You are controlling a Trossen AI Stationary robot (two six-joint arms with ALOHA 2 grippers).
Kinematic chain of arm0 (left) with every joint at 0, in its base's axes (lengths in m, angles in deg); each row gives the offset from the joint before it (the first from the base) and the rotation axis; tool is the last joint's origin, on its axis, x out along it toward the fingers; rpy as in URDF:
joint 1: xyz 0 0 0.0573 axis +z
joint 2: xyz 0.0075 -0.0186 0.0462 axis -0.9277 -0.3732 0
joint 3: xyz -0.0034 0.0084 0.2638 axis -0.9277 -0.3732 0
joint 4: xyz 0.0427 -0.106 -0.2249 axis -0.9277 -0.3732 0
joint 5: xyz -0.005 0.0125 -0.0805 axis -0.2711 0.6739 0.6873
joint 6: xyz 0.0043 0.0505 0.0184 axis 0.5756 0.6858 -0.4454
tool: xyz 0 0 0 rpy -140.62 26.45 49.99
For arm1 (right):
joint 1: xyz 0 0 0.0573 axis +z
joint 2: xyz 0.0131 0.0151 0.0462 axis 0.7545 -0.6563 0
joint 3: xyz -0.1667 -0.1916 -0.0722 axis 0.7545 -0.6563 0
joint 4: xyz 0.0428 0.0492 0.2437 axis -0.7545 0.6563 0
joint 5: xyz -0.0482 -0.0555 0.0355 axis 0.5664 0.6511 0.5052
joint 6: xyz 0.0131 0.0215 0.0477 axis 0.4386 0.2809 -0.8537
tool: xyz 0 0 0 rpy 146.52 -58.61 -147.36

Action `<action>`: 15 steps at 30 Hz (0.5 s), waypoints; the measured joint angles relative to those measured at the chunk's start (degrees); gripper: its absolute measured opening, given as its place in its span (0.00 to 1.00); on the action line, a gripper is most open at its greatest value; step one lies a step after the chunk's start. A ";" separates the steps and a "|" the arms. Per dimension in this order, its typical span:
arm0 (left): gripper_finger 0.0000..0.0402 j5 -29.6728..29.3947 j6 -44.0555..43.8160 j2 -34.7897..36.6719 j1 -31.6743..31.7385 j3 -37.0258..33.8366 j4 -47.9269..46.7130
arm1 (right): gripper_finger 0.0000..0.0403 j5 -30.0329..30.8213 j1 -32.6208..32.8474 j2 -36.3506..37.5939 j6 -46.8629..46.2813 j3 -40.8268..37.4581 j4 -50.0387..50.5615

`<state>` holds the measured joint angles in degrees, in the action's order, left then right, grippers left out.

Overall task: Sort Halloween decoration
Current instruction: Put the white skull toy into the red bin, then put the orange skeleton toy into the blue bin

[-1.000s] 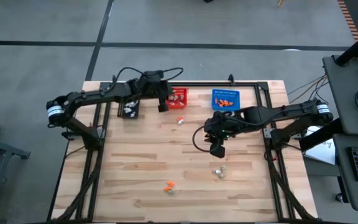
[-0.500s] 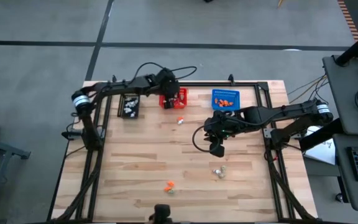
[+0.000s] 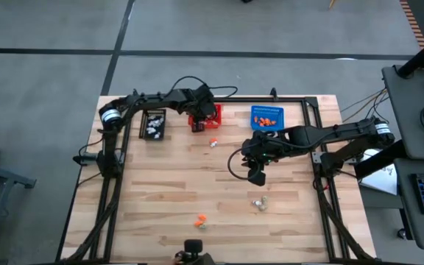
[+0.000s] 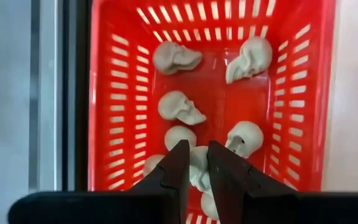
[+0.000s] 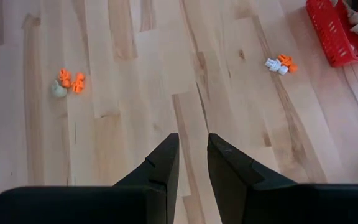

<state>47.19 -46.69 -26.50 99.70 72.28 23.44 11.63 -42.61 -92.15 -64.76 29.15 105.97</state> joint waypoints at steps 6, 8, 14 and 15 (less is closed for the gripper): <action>0.10 -0.04 -0.78 -0.14 0.02 -0.12 -0.49 | 0.18 0.00 0.00 0.00 -0.64 0.00 -0.05; 0.13 -0.04 -1.00 -0.14 0.02 -0.13 -0.43 | 0.18 0.00 0.00 0.00 -0.76 0.00 -0.10; 0.24 -0.36 -1.30 -0.14 0.02 -0.16 -0.46 | 0.18 0.00 0.00 0.00 -1.45 -0.13 -0.83; 0.25 -0.44 -1.52 -0.12 0.02 -0.06 -0.89 | 0.18 0.00 0.00 0.00 -1.72 -0.21 -0.83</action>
<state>46.75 -48.21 -26.62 99.72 72.22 22.56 11.63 -42.61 -92.15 -66.48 28.94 105.13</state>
